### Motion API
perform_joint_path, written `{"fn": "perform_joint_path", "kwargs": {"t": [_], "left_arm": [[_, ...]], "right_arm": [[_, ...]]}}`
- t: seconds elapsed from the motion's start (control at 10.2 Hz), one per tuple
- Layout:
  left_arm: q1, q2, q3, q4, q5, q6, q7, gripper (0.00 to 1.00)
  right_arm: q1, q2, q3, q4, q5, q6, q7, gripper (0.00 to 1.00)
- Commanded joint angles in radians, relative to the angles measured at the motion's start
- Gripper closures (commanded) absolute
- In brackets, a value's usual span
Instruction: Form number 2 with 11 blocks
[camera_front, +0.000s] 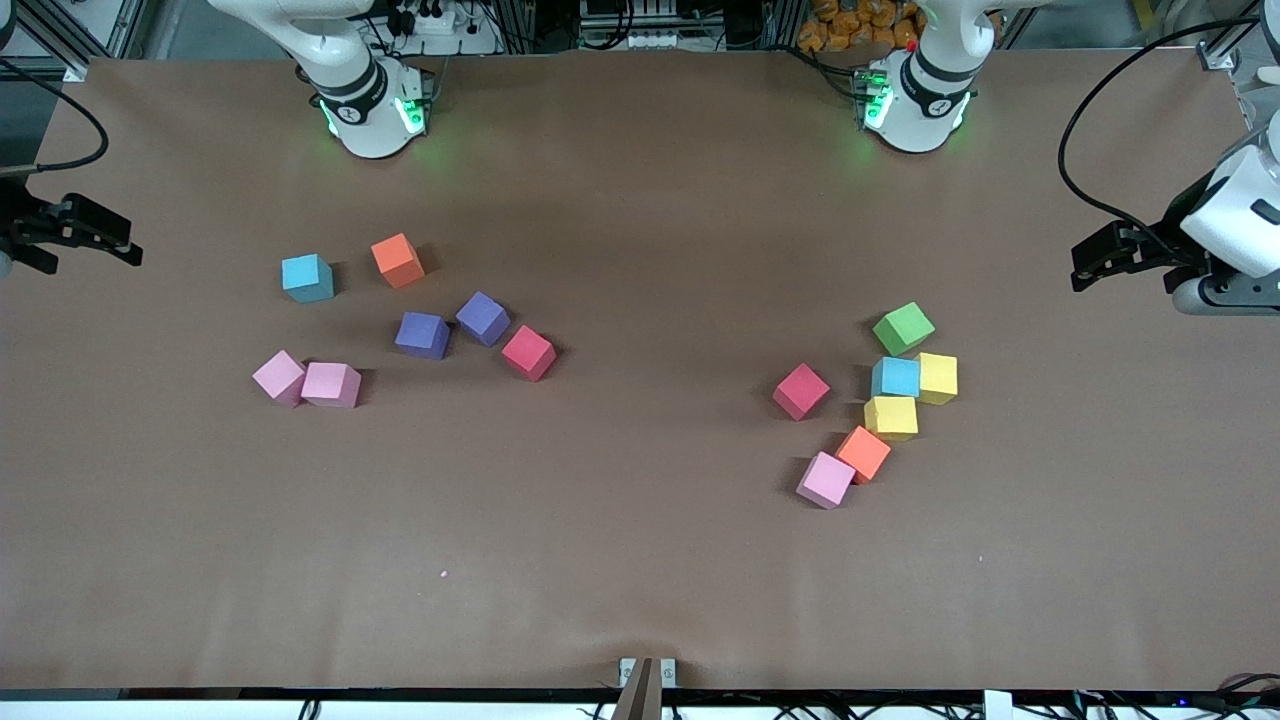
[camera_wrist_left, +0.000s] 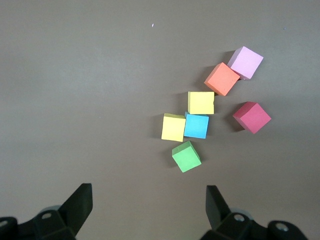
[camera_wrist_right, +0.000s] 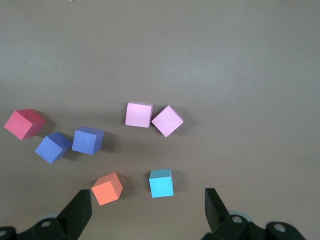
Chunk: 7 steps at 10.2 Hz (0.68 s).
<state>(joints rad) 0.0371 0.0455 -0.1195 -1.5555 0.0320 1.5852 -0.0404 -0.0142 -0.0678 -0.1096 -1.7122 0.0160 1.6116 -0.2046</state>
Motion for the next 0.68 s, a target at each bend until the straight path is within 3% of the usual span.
{"fn": "perform_joint_path", "kwargs": {"t": [0.0,0.2,0.59], "left_arm": [[-0.005,-0.013,0.008,-0.008,-0.020,-0.017,0.017,0.00],[-0.035,-0.006,0.008,-0.009,-0.017,-0.011,-0.077,0.00],[-0.121,0.152,0.001,-0.008,-0.003,0.132,-0.302,0.00]], "right_arm": [[-0.020,-0.020,0.011,-0.015,0.010,-0.004,0.004,0.00],[-0.018,-0.018,0.011,-0.015,0.010,-0.003,0.004,0.00],[-0.004,0.005,0.013,-0.029,0.012,0.008,0.004,0.00]]}}
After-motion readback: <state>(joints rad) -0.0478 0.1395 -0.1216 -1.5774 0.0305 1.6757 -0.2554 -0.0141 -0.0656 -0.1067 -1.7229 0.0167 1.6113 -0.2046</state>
